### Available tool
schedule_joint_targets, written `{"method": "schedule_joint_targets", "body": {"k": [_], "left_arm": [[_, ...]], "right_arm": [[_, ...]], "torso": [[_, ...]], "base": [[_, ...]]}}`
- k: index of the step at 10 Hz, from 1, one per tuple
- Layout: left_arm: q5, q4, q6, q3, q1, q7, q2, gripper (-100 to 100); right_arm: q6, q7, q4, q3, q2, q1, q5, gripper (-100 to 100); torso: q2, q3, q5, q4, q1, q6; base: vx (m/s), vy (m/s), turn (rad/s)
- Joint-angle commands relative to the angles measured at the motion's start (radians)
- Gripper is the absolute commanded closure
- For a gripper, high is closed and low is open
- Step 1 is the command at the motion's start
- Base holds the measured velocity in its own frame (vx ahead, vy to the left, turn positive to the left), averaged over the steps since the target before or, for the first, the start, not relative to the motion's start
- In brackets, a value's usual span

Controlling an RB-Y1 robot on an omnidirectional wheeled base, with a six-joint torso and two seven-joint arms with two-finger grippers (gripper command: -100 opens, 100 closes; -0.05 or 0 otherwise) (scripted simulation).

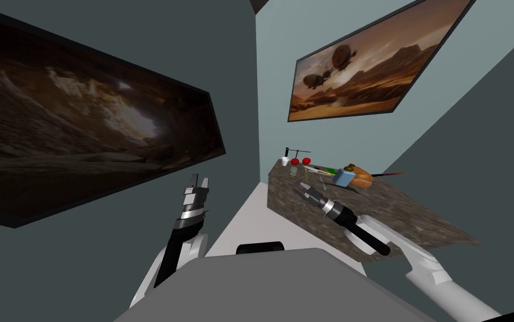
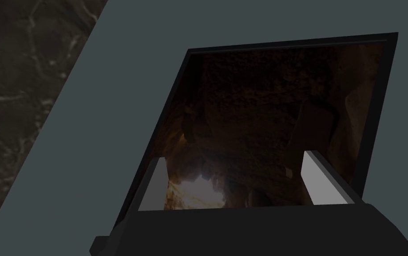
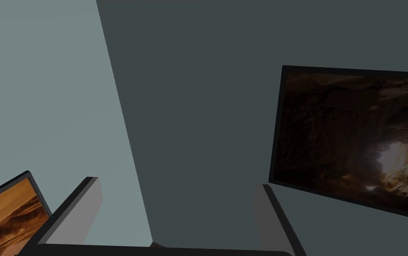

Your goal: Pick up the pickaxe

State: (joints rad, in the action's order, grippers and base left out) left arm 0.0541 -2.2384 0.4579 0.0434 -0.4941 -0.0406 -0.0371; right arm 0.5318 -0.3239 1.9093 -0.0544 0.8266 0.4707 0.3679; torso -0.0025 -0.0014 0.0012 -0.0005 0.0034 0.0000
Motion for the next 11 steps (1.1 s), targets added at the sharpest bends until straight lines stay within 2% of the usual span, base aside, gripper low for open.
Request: {"method": "schedule_joint_targets", "body": {"k": [1,2,3,4,5,6,7,8,9,11], "left_arm": [[0.0,0.0,0.0,0.0,0.0,0.0,0.0,0],[0.0,0.0,0.0,0.0,0.0,0.0,0.0,0],[0.0,0.0,0.0,0.0,0.0,0.0,0.0,0],[0.0,0.0,0.0,0.0,0.0,0.0,0.0,0],[0.0,0.0,0.0,0.0,0.0,0.0,0.0,0],[0.0,0.0,0.0,0.0,0.0,0.0,0.0,0],[0.0,0.0,0.0,0.0,0.0,0.0,0.0,0],[0.0,0.0,0.0,0.0,0.0,0.0,0.0,0],[0.0,0.0,0.0,0.0,0.0,0.0,0.0,0],[0.0,0.0,0.0,0.0,0.0,0.0,0.0,0]], "right_arm": [[-0.007,-0.024,-0.044,0.008,0.05,0.009,0.03,-100],[-0.007,-0.024,-0.044,0.008,0.063,0.009,0.03,-100],[-0.01,-0.04,-0.085,0.01,0.101,0.018,0.053,-100],[-0.012,-0.054,-0.109,0.013,0.138,0.027,0.076,-100],[-0.012,-0.054,-0.126,0.013,0.167,0.027,0.076,-100],[-0.015,-0.067,-0.163,0.017,0.205,0.038,0.1,-100],[-0.015,-0.067,-0.168,0.017,0.218,0.038,0.1,-100],[-0.018,-0.078,-0.21,0.022,0.255,0.049,0.123,-100],[-0.018,-0.078,-0.21,0.022,0.267,0.049,0.123,-100],[-0.024,-0.097,-0.283,0.035,0.339,0.073,0.17,-100]], "torso": [[0.0,0.0,0.0,0.0,0.0,0.0],[-0.001,0.0,0.0,0.0,0.0,0.0],[0.0,0.0,0.0,0.0,-0.001,0.0],[-0.001,0.0,0.0,0.0,0.0,0.0],[-0.002,-0.001,0.0,0.0,0.0,0.0],[-0.002,-0.001,0.0,0.0,-0.001,0.0],[-0.002,-0.001,-0.001,0.0,-0.002,0.0],[-0.001,0.0,-0.001,0.0,-0.003,0.0],[-0.001,-0.001,-0.001,0.0,-0.003,0.0],[-0.002,-0.001,-0.001,0.0,-0.004,0.0]], "base": [[0.046,0.065,0.03],[0.034,0.054,0.007],[0.042,0.058,0.023],[0.069,0.076,0.048],[0.052,0.048,0.013],[0.054,0.027,0.036],[0.042,0.014,0.018],[0.057,0.015,0.035],[0.05,0.01,0.016],[0.08,-0.005,0.055]]}}
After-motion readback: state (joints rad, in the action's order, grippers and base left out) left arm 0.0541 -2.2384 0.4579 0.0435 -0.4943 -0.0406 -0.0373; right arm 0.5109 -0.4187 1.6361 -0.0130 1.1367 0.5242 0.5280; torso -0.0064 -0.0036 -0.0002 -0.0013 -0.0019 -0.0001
